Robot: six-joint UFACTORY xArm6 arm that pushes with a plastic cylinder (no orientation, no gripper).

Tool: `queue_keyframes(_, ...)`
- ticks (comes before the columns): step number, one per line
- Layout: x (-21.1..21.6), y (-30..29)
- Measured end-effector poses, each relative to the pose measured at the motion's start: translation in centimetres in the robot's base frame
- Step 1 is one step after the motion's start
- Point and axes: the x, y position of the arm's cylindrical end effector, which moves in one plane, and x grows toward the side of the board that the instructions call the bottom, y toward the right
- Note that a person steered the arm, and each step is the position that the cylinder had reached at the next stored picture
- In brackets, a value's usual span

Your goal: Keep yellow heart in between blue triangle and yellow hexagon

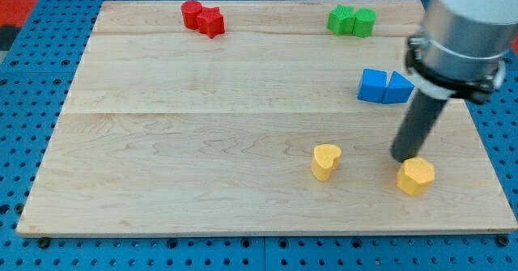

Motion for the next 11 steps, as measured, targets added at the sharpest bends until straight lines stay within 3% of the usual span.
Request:
queue_keyframes(2,1.5,2.5)
queue_keyframes(4,2.6,-3.4)
queue_keyframes(5,1.0,0.1)
queue_keyframes(6,-7.0,-1.2)
queue_keyframes(7,-7.7,-9.1)
queue_keyframes(8,-3.3,-17.4)
queue_keyframes(10,-0.8,-15.6)
queue_keyframes(11,1.3,-19.8)
